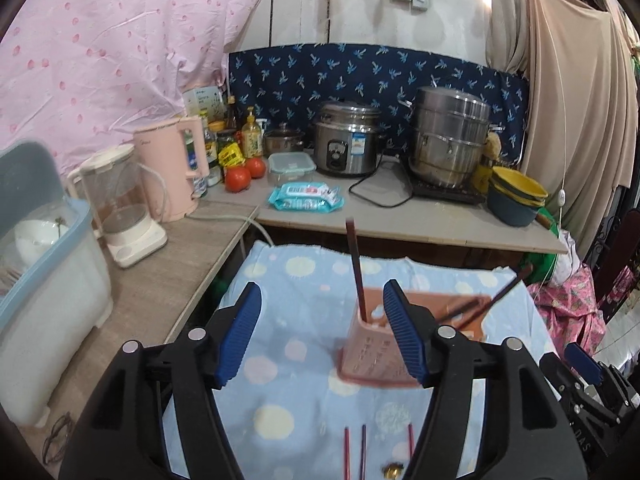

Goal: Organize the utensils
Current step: 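Open both grippers and move them back over the table, then grasp a green chopstick with right gripper while left gripper grasps a red chopstick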

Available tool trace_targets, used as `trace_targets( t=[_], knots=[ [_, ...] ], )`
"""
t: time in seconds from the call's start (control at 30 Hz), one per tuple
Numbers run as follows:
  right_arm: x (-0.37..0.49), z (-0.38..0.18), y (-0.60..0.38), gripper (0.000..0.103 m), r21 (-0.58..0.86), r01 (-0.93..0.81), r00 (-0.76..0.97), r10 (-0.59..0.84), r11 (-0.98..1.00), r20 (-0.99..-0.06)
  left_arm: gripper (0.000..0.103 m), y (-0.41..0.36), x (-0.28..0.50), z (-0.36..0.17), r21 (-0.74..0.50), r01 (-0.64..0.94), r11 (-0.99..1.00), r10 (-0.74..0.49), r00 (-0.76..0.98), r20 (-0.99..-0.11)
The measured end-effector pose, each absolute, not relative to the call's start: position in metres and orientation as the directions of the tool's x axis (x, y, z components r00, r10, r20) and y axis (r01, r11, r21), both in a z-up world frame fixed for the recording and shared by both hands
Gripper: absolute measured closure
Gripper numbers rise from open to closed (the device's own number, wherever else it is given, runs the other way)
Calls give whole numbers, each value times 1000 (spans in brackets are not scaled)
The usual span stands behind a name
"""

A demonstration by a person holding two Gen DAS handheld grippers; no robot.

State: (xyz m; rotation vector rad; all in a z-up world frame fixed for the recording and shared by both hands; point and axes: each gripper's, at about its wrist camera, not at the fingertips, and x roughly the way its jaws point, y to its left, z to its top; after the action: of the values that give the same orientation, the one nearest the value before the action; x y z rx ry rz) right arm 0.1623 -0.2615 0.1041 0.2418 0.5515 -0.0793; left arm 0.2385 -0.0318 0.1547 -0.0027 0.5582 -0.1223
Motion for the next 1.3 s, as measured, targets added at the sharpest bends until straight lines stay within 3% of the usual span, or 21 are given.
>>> trace_targets(
  t=[0.47, 1.3],
  knots=[
    [82, 38, -230, 53, 135, 157, 755, -31, 978, -654, 43, -27, 182, 79, 0, 129, 992, -96, 737, -669],
    [39, -44, -223, 55, 102, 207, 617, -49, 973, -785, 43, -35, 136, -14, 53, 175, 983, -64, 600, -797]
  ],
)
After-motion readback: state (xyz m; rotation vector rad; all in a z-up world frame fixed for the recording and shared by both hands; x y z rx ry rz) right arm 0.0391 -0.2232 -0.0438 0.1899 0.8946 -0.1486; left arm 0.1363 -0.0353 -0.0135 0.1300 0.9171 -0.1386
